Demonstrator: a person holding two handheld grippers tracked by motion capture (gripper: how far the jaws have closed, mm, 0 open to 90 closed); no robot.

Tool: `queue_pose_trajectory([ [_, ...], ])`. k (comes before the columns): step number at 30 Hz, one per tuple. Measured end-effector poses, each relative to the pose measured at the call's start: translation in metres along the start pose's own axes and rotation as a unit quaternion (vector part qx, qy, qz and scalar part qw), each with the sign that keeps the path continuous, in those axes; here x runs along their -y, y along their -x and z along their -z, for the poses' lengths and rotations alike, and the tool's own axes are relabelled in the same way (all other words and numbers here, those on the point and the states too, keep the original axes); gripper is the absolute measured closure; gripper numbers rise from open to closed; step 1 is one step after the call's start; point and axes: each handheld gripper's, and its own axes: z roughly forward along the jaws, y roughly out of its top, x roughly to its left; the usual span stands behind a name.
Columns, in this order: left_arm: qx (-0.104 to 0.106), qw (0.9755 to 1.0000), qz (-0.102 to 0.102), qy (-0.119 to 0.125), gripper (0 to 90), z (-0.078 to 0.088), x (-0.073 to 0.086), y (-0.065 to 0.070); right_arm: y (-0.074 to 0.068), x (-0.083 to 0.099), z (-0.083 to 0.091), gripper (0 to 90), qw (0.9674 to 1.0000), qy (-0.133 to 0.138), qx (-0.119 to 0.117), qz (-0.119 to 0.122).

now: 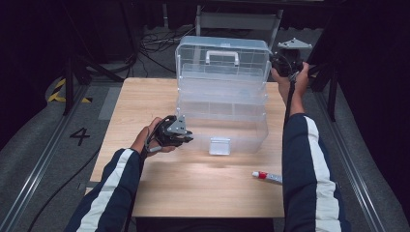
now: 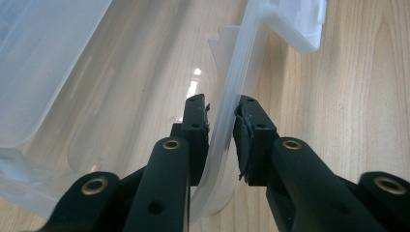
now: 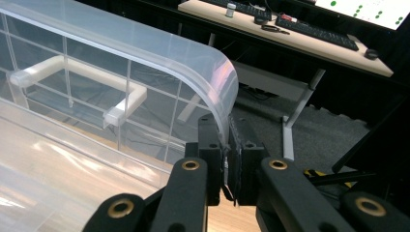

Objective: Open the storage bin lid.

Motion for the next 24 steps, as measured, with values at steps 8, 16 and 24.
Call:
queue_pose_trajectory([
  [8, -0.001, 1.0, 0.001, 0.001, 76.3, 0.0, 0.0, 0.0, 0.006, -0.004, -0.011, 85.2, 0.9998, -0.012, -0.009, -0.011],
  [16, -0.005, 1.0, 0.0, 0.004, 76.0, 0.0, 0.001, 0.001, 0.008, -0.007, -0.023, 85.0, 0.9996, -0.021, -0.012, -0.017],
  [24, -0.008, 0.9999, -0.002, 0.005, 75.8, 0.0, 0.001, 0.001, 0.009, -0.008, -0.033, 84.7, 0.9995, -0.025, -0.007, -0.015],
])
